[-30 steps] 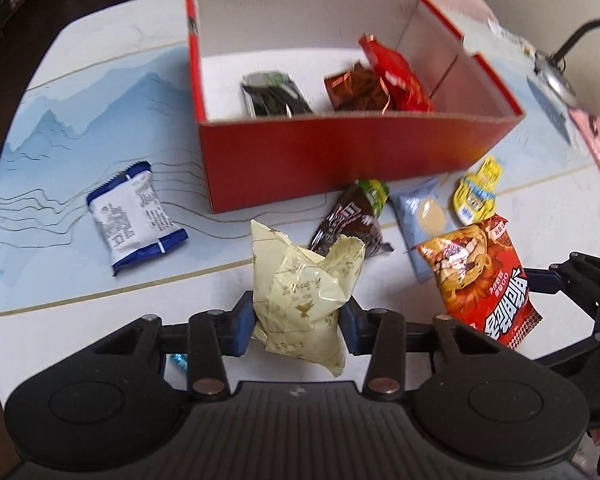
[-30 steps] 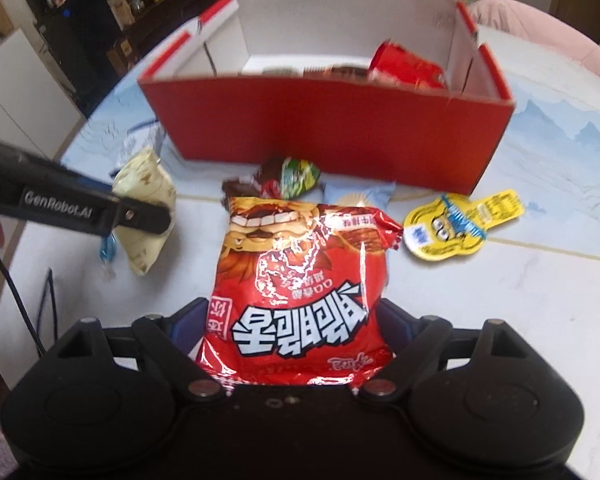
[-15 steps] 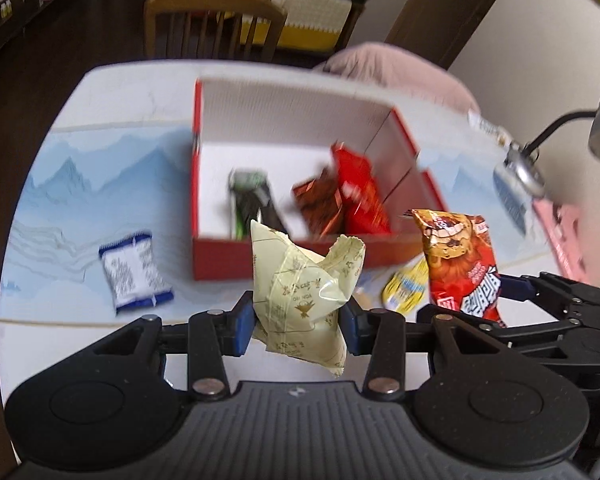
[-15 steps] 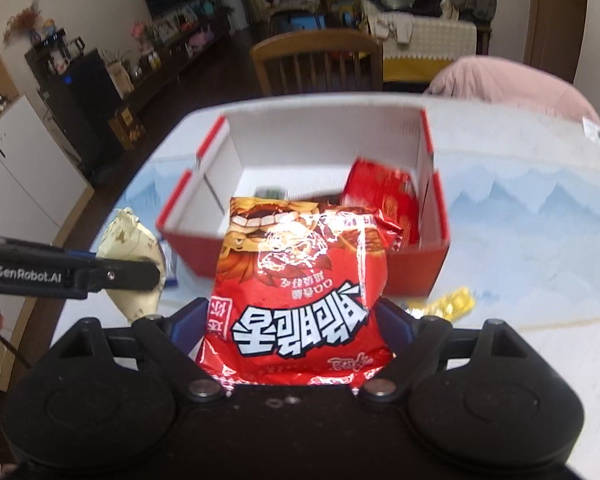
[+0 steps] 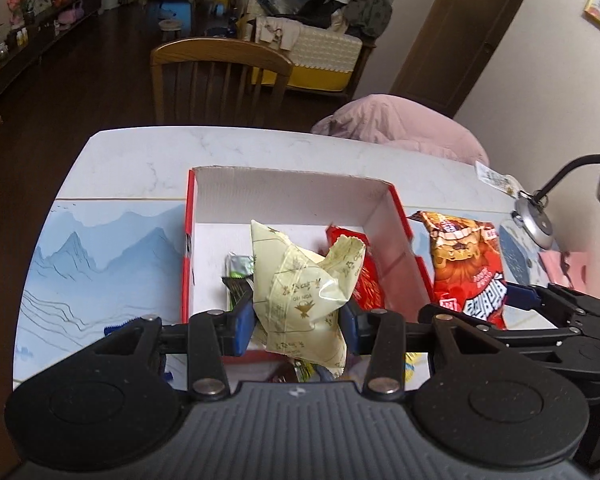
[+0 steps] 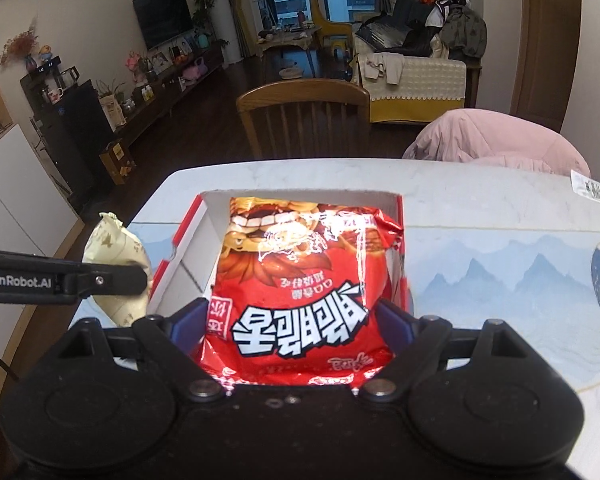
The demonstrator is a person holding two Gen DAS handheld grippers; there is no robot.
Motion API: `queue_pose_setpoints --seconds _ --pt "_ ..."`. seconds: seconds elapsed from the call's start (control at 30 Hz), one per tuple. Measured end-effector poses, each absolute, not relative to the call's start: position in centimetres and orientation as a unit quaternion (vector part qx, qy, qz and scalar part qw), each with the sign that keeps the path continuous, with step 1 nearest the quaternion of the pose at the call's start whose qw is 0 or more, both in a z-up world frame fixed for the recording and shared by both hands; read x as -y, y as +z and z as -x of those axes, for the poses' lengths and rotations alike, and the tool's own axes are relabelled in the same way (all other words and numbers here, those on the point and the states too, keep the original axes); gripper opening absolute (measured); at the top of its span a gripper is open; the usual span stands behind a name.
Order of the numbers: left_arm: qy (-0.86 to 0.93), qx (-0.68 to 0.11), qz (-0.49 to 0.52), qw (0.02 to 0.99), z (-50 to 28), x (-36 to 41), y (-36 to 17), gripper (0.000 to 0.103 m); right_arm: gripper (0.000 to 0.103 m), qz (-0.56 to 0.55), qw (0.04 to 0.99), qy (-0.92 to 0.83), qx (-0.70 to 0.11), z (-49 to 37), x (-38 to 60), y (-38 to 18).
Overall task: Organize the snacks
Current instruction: 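Carry the cream bag with left tool while right tool carries the red chip bag into the box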
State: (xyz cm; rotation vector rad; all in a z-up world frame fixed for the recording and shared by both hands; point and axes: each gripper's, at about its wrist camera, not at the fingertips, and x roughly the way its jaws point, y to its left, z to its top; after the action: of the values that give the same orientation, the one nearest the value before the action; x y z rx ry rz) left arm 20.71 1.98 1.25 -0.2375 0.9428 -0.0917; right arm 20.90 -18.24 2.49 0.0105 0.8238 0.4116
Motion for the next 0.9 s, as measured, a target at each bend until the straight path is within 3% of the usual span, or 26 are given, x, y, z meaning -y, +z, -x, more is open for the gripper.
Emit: queue_pose_setpoints --seconds 0.9 --pt "0.034 -0.558 0.043 0.828 -31.4 -1.1 -7.7 0.042 0.088 0.051 0.856 0.196 -0.475 -29.4 15.3 -6.0"
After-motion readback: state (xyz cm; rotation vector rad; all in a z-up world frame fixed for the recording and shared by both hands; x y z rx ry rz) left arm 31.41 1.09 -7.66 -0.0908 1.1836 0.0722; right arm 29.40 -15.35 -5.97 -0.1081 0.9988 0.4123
